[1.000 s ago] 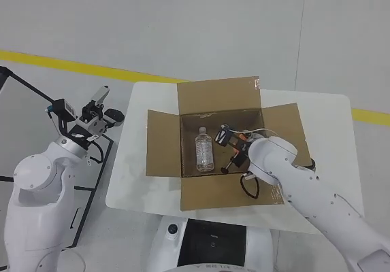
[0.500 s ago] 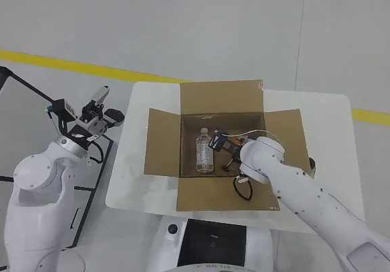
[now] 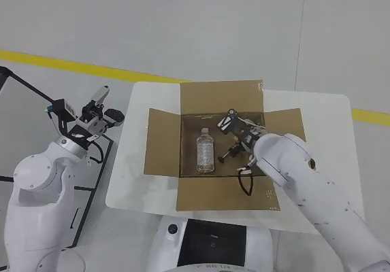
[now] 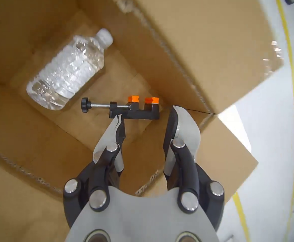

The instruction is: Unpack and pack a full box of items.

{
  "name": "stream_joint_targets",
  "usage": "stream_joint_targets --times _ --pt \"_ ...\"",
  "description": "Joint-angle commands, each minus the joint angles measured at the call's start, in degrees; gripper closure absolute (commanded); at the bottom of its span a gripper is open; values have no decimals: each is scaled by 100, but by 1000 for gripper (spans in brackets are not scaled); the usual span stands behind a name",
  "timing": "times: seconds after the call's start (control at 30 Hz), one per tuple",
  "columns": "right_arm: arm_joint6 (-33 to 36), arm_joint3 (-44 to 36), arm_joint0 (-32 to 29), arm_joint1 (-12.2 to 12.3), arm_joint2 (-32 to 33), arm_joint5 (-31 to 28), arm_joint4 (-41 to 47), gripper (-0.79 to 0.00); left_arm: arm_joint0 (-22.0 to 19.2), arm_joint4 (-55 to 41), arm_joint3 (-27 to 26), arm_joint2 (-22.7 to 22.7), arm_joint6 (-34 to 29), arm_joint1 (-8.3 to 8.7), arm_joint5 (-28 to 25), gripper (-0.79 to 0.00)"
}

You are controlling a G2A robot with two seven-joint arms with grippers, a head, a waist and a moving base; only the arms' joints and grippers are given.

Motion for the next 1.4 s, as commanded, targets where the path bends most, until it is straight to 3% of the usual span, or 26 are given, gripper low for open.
stream_joint_targets --times 0.0,0.17,0.37,0.5,0.6,0.73,0.93,0.97,1.03,1.2,1.37 --pt "-30 -743 -494 91 592 310 -139 -332 0 0 0 0 0 0 0 -785" --pt "-519 -2170 -1960 253 2140 1055 -443 -345 0 0 0 0 0 0 0 -785" --pt "-1978 -2248 -3831 248 4028 1982 41 -345 0 0 0 0 0 0 0 -785" --pt "-2667 -2209 -5120 154 4659 2456 658 -339 0 0 0 0 0 0 0 -785" --pt "-2979 -2246 -5752 97 4642 2652 613 -342 0 0 0 0 0 0 0 -785" --pt "-3182 -2195 -6007 55 4398 2507 970 -431 0 0 0 0 0 0 0 -785" --pt "-3182 -2195 -6007 55 4398 2507 970 -431 0 0 0 0 0 0 0 -785" --pt "-3205 -2186 -5998 55 4397 2492 958 -785 0 0 0 0 0 0 0 -785" --pt "-3309 -2115 -6000 58 4297 2304 771 -785 0 0 0 0 0 0 0 -785" --pt "-3517 -1666 -6054 17 3973 2231 758 -671 0 0 0 0 0 0 0 -785" --pt "-3666 -1435 -5962 -21 3626 2250 623 -668 0 0 0 0 0 0 0 -785"
